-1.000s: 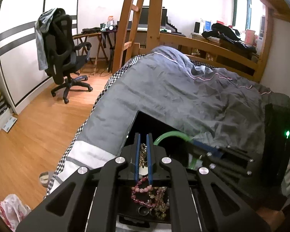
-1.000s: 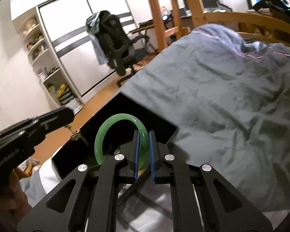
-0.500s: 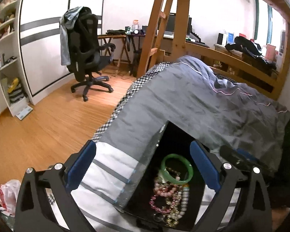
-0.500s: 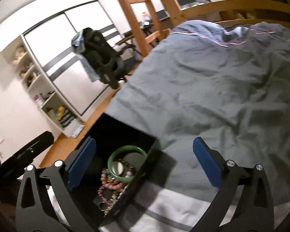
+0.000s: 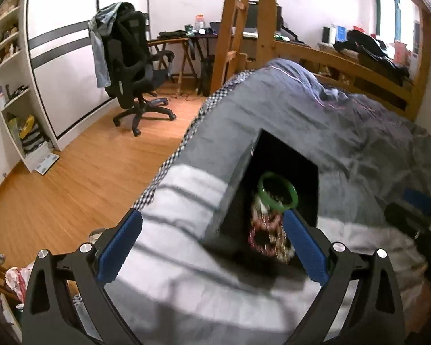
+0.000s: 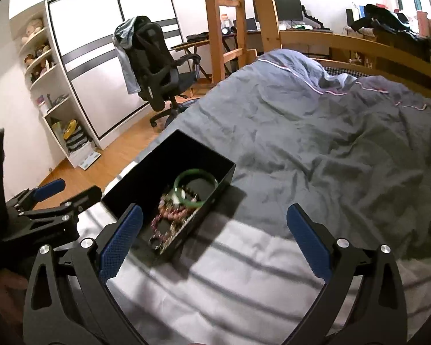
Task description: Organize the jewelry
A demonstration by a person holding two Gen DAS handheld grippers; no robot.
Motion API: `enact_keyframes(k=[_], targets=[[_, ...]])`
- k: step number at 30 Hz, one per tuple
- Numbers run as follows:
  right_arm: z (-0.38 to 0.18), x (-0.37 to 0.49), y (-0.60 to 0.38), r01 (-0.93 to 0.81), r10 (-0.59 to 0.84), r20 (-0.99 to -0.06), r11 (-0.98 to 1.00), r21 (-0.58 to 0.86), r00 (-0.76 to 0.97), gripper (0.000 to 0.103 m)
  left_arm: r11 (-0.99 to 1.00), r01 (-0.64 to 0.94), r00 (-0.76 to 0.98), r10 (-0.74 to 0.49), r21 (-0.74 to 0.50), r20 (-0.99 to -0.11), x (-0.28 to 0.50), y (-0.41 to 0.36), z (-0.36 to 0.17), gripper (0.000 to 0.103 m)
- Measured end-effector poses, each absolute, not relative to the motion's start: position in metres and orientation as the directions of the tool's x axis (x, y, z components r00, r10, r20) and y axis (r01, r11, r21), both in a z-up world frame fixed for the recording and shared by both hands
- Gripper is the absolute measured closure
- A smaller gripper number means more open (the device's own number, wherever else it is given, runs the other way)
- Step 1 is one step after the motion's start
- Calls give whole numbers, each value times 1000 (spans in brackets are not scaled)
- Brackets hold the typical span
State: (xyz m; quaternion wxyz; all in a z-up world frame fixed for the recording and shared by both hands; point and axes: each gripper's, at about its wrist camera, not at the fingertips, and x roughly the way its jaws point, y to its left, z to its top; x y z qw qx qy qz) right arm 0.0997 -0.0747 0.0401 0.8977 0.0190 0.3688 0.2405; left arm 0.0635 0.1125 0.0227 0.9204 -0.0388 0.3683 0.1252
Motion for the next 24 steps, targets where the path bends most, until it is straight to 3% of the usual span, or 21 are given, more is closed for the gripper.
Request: enact_keyframes(k=[2, 8, 14, 17, 24], targets=[[49, 89, -82, -424, 455, -642, 880, 215, 617, 4, 976, -215, 692, 183, 43, -698, 53, 106, 24, 6], [65, 52, -101, -492, 489, -591, 853, 172, 641, 4, 947, -196, 693, 317, 253, -648, 7, 83, 29, 6], [36, 18, -111, -527, 458, -572, 848, 51, 681, 4, 968, -168, 710, 250, 186, -658, -12, 85, 30, 6], [20, 13, -111, -550, 447, -605, 835, 17, 659, 4, 960, -197, 705, 278, 197, -652, -14, 84, 30, 6], [30, 10, -129, -548, 511, -551, 829, 112, 660, 4, 957, -225, 768, 291, 185, -571, -31, 77, 44, 6]])
